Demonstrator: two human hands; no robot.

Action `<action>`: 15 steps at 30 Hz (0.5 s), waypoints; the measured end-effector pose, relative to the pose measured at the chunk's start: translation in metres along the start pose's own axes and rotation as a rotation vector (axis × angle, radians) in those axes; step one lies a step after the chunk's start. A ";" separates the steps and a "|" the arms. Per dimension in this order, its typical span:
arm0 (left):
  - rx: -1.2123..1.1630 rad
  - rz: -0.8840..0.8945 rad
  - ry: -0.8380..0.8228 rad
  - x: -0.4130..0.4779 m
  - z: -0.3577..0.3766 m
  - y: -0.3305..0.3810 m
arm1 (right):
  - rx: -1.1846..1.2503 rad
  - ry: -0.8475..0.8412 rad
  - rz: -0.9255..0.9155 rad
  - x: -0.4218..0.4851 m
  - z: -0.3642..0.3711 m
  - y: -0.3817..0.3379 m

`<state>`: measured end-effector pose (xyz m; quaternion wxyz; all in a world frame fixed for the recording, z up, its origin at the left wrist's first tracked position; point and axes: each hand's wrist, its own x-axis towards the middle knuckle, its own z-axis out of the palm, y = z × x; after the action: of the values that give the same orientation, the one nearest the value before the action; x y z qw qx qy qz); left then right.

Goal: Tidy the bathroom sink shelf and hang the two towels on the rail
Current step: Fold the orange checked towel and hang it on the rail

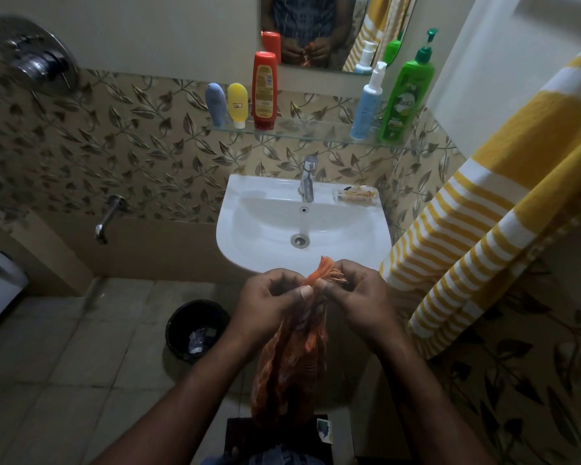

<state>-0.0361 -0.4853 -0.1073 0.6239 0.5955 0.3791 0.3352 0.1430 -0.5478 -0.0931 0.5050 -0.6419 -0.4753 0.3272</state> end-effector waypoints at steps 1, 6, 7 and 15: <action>0.001 0.007 0.023 0.000 0.001 0.001 | -0.020 -0.003 -0.017 0.000 -0.001 -0.001; -0.025 0.034 0.068 0.000 0.006 0.008 | -0.016 0.023 -0.061 -0.001 -0.002 -0.002; -0.020 0.042 0.064 0.000 0.007 0.009 | -0.003 0.034 -0.071 -0.002 -0.002 -0.001; -0.035 0.077 0.068 0.001 0.016 0.010 | 0.089 0.112 -0.174 -0.002 -0.003 0.004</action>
<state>-0.0211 -0.4916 -0.0973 0.6077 0.5867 0.3710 0.3857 0.1467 -0.5510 -0.0963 0.5852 -0.5925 -0.4853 0.2662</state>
